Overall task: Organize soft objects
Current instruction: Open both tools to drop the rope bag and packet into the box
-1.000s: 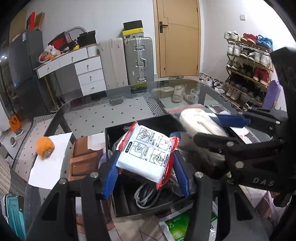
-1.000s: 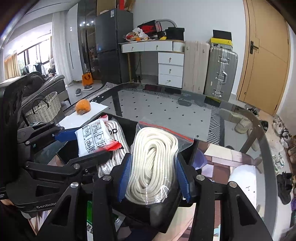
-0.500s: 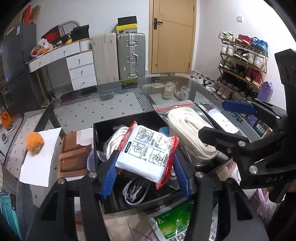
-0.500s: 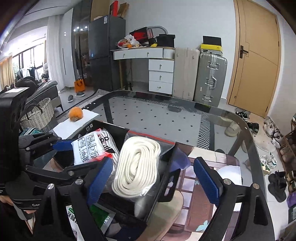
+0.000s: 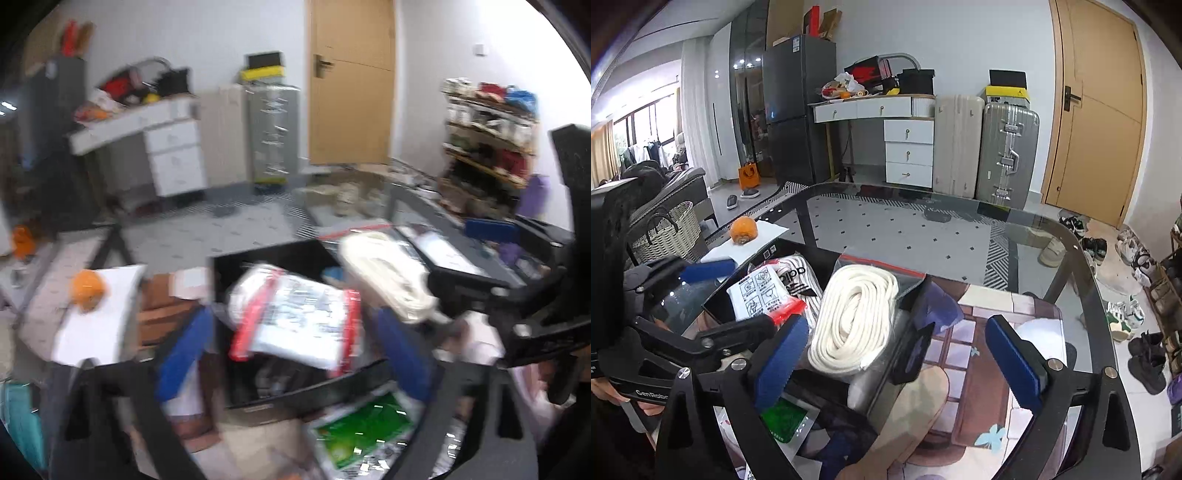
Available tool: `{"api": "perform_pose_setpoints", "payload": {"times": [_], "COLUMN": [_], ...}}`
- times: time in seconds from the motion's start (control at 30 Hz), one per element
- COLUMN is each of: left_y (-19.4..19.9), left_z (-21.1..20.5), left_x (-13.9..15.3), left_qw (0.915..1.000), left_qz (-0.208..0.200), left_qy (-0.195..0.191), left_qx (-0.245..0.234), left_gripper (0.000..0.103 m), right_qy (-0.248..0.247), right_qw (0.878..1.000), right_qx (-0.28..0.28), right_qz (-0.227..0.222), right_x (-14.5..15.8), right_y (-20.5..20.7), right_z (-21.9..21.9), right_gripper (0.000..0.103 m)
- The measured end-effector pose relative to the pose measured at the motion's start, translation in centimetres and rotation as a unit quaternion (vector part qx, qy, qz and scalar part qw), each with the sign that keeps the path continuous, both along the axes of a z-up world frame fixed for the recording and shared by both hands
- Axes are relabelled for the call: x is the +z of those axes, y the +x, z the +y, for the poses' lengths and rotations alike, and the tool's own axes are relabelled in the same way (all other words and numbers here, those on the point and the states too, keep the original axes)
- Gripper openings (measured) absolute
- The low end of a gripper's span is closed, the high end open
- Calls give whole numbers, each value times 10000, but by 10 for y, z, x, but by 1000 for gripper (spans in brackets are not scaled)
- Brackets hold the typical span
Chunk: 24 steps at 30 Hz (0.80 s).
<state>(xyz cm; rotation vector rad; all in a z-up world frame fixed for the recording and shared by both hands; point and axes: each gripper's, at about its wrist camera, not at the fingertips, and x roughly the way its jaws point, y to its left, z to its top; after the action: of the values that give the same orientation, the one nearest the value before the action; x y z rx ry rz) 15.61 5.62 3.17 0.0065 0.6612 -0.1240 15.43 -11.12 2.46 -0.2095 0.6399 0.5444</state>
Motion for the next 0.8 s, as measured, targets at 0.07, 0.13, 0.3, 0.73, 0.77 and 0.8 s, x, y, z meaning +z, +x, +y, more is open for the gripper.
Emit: {"api": "perform_pose_setpoints", "payload": {"times": [0.07,0.13,0.3,0.73,0.77,0.8], "left_y": [-6,-11,-18,-52,-58,-63], "left_z": [2,8,23,24,23,22], "left_x": [2,6,0,-5,-2,-1], "left_qw": [9990,9982,9955,9923,9919,9913], "left_qz": [-165,-282,-157,170,121,82], "left_qy": [225,179,169,-95,-72,-7], "left_qx": [359,493,923,1221,1263,1310], "left_gripper": [103,103,103,103,103,103], "right_qy": [-6,19,-6,-161,-175,-195], "right_qw": [10000,9999,9998,9978,9974,9971], "right_qx": [-13,16,72,327,370,399], "right_qz": [54,128,199,555,585,615], "right_x": [-1,-2,-5,-26,-29,-31], "right_y": [-2,-5,-14,-60,-65,-69], "right_z": [-2,-4,-4,-2,-2,-2], "right_gripper": [98,100,102,102,102,102]}}
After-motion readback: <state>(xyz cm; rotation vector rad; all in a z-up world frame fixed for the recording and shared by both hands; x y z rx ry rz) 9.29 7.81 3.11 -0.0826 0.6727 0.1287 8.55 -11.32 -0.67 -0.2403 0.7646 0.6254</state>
